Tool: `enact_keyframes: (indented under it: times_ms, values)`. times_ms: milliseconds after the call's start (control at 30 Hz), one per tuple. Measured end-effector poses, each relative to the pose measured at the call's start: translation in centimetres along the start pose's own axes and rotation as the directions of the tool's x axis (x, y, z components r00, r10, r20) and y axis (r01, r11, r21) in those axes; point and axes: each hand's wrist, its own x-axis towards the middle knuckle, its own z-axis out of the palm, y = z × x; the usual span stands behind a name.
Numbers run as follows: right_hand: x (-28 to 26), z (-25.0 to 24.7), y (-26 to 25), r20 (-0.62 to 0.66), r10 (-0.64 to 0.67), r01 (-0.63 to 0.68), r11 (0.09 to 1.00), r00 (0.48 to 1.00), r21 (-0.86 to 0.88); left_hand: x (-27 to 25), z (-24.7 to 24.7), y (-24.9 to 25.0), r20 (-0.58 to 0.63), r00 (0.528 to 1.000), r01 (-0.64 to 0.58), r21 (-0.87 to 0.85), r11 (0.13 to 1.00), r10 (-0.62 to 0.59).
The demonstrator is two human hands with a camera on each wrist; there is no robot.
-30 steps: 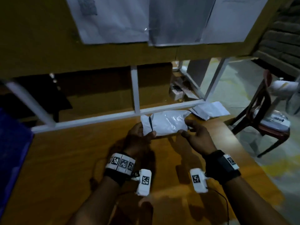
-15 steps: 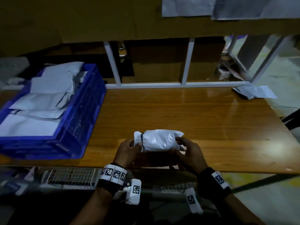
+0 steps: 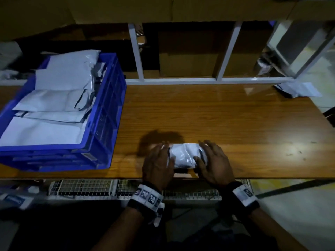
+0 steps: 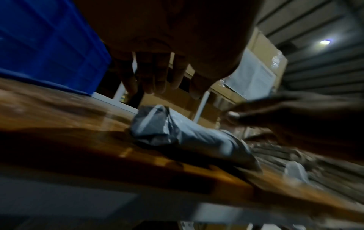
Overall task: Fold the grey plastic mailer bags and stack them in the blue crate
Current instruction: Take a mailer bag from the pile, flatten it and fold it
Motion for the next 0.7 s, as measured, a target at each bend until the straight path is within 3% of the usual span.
enact_keyframes:
  times_ms: [100, 167, 233, 533, 700]
  values:
    - [1.8, 2.2, -1.0, 0.115, -0.082, 0.100, 0.981, 0.990, -0.165, 1.2, 2.5, 1.7, 0.130, 0.974, -0.199, 0.108, 0.974, 0.185]
    - [2.7, 3.6, -0.9, 0.203, -0.055, 0.103, 0.967, 0.978, -0.235, 2.3, 3.8, 2.2, 0.272, 0.945, -0.233, 0.184, 0.955, 0.179]
    - [2.9, 4.5, -0.2, 0.253, -0.035, 0.101, 0.961, 0.967, -0.256, 2.9, 4.6, 2.1, 0.337, 0.931, -0.229, 0.236, 0.944, 0.142]
    - [2.8, 6.1, 1.7, 0.301, -0.034, 0.128, 0.945, 0.953, -0.300, 3.1, 6.1, 1.3, 0.458, 0.885, -0.260, 0.331, 0.907, 0.087]
    - [2.6, 6.6, 2.0, 0.296, -0.041, 0.127, 0.953, 0.954, -0.276, 3.0, 6.5, 1.1, 0.430, 0.898, -0.252, 0.330, 0.910, 0.093]
